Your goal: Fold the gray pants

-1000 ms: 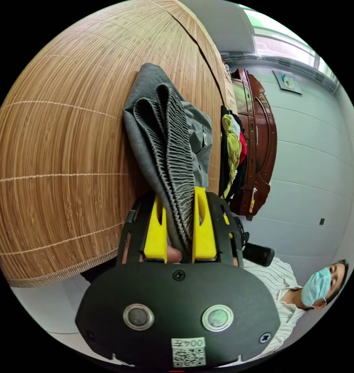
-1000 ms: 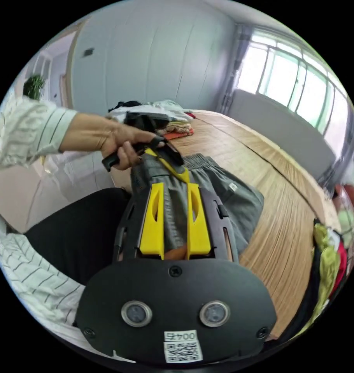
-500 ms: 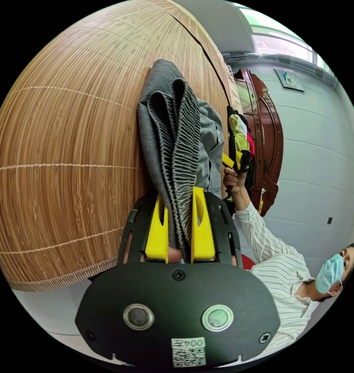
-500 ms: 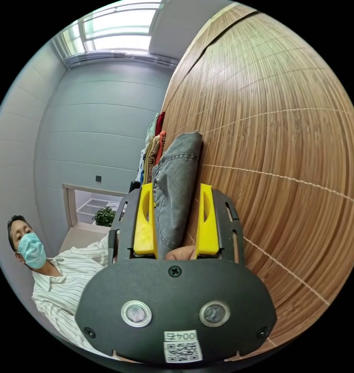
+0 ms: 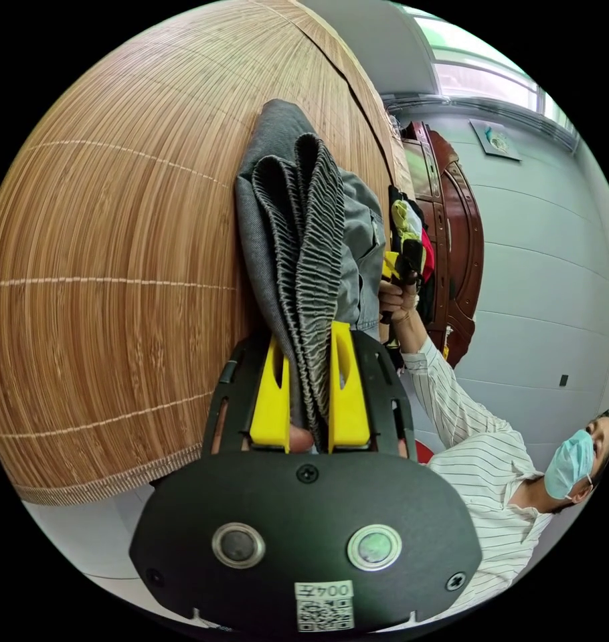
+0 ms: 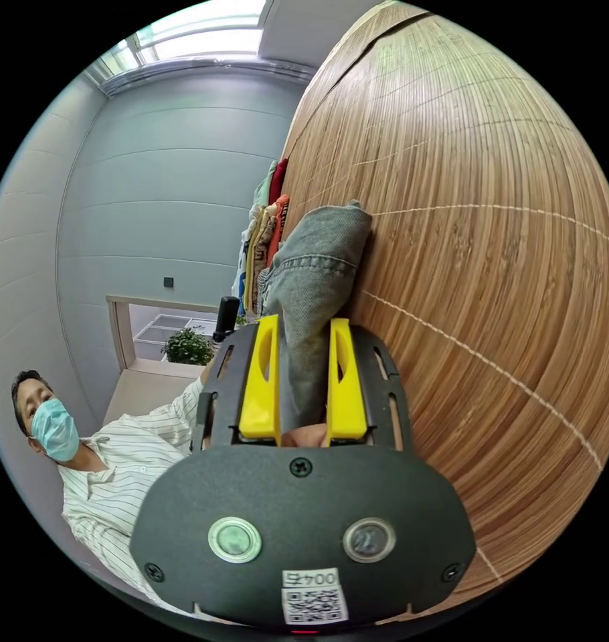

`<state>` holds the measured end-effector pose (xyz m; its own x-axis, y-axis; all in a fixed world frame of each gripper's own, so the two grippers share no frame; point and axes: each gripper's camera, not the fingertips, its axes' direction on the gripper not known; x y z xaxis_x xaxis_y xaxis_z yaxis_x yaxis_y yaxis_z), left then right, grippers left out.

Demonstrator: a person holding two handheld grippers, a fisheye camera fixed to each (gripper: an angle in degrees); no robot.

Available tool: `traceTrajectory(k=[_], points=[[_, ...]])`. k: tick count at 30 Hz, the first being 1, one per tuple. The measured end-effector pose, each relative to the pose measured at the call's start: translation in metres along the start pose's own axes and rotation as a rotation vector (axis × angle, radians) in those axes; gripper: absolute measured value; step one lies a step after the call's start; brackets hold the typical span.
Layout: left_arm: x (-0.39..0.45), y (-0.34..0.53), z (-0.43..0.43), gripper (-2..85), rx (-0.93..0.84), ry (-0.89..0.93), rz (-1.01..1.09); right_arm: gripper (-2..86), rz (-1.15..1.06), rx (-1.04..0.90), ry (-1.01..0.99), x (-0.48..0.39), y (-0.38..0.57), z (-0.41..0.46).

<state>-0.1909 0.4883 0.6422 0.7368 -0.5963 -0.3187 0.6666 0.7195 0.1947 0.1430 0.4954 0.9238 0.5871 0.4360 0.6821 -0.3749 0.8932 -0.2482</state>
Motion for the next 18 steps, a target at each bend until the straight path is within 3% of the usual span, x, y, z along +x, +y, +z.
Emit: traceTrajectory(k=[5, 13, 18], points=[[0.019, 0.013, -0.005, 11.2, 0.027, -0.067, 0.007, 4.5, -0.024, 0.118, 0.243, -0.032, 0.005, 0.014], [0.107, 0.053, -0.012, 11.0, 0.108, -0.407, 0.142, 3.9, -0.241, 0.169, 0.692, -0.166, 0.022, 0.055], [0.164, 0.107, -0.057, 10.8, 0.235, -0.467, 0.227, 3.8, -0.345, 0.174, 0.714, -0.253, 0.028, 0.065]])
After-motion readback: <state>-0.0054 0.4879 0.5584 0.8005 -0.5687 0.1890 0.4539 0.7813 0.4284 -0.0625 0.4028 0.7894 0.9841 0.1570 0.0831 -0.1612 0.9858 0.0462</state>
